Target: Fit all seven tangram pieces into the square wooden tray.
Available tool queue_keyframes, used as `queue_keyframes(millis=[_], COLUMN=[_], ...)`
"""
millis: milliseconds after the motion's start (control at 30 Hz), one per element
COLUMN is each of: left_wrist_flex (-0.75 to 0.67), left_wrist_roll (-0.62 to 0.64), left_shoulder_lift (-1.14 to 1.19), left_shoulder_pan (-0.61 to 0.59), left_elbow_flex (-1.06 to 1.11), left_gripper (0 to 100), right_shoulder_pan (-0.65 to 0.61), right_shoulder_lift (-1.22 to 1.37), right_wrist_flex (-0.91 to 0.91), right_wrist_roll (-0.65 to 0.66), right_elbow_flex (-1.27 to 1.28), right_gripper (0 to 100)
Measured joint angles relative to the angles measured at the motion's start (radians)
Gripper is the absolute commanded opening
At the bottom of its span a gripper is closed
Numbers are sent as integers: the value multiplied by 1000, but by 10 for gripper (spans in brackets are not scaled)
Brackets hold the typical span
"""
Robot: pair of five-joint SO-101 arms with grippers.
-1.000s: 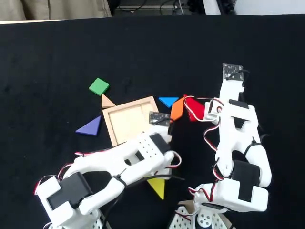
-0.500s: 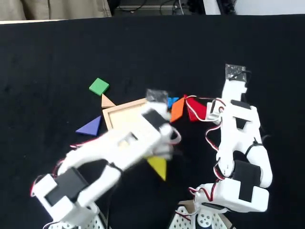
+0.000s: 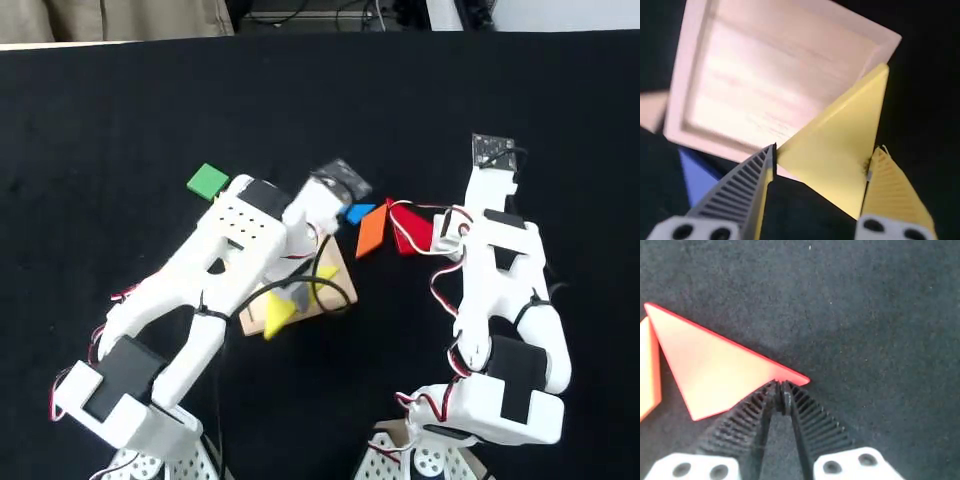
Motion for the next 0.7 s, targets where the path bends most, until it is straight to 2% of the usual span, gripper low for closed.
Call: queue_keyframes(millis=[100, 167, 300, 400, 633, 700], left_wrist_flex=[-86, -167, -361, -439, -459, -453], left_wrist_roll=[-218, -298, -316, -322, -322, -322], left_shoulder_lift=[0, 0, 0, 0, 3, 3], left_shoulder_pan=[-37, -71, -126, -121, -54, -48], left_elbow_flex=[11, 43, 133, 199, 232, 232], left_gripper=[43, 43, 46, 46, 53, 104], right_shoulder_pan=[0, 0, 0, 0, -2, -2], right_shoulder_lift=[0, 0, 0, 0, 0, 0], right_wrist_flex=[0, 0, 0, 0, 0, 0], right_wrist_roll=[0, 0, 0, 0, 0, 0], right_elbow_flex=[0, 0, 0, 0, 0, 0], right_gripper=[11, 11, 11, 11, 11, 11])
